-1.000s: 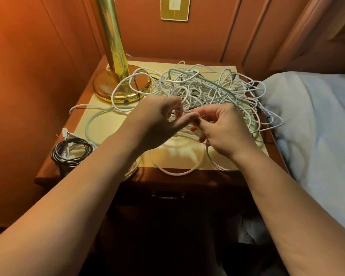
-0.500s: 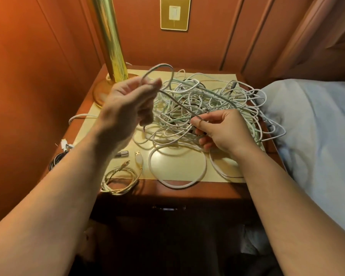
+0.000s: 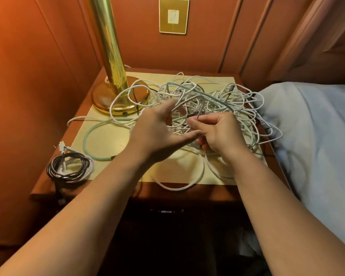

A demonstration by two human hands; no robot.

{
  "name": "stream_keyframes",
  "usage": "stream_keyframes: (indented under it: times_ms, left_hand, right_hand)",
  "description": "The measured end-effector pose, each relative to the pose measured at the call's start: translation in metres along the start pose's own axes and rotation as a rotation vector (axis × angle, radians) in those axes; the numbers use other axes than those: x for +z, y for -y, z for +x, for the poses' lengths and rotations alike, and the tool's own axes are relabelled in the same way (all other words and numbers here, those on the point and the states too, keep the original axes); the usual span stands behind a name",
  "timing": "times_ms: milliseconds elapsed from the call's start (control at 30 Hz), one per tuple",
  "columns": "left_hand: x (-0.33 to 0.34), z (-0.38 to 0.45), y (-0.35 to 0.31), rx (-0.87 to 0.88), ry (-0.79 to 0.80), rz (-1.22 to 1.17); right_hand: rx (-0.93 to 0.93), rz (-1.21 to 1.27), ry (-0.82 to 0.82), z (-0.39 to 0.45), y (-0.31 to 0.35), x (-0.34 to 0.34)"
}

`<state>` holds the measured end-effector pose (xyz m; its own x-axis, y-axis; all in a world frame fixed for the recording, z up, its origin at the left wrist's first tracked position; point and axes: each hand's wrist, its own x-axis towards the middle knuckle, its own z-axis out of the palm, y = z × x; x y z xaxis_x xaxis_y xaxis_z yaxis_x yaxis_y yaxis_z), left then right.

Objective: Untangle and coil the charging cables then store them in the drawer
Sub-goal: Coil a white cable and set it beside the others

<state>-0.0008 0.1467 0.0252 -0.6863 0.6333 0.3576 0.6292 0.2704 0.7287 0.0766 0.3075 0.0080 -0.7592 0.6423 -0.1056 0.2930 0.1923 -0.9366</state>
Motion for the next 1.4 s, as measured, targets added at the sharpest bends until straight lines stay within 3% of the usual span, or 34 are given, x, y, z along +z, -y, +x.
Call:
stream_keyframes:
  times_ms: [100,267,367,600,800,967,1033,1200,1400]
  left_hand:
    - [0.011,0.003,-0.002,-0.082,-0.081,-0.104]
    - [0.026,0.004,-0.001,-0.085,-0.068,-0.236]
    - [0.024,0.004,-0.006,-0.091,-0.07,-0.252]
    - [-0.003,0.007,-0.02,-0.101,-0.042,-0.593]
    - [-0.026,0.012,-0.027,-0.115,-0.201,-0.738]
    - [-0.047,0.021,-0.016,-0.24,-0.442,-0.89]
    - [-0.047,0.023,-0.014,-0.278,-0.485,-0.86]
    - [-0.033,0.023,-0.011,-0.264,-0.369,-0.535]
    - [0.008,0.012,-0.013,-0.108,-0.1,-0.228]
  right_hand:
    - [-0.023,0.001,0.02,0.0,-0.004,-0.002]
    - [-0.08,-0.108,0.072,0.0,-0.007,0.002]
    - [-0.043,-0.036,0.07,-0.003,0.0,-0.001]
    - [-0.004,0.093,0.02,-0.011,0.013,-0.01]
    - [0.002,0.08,-0.018,-0.009,0.014,-0.014]
    - [0.012,0.018,-0.079,-0.005,0.008,-0.017]
    - [0.0,-0.008,-0.101,-0.003,0.005,-0.018]
    - [-0.02,-0.023,-0.124,-0.001,-0.004,-0.018]
    - [-0.074,0.002,-0.081,-0.004,-0.003,-0.021]
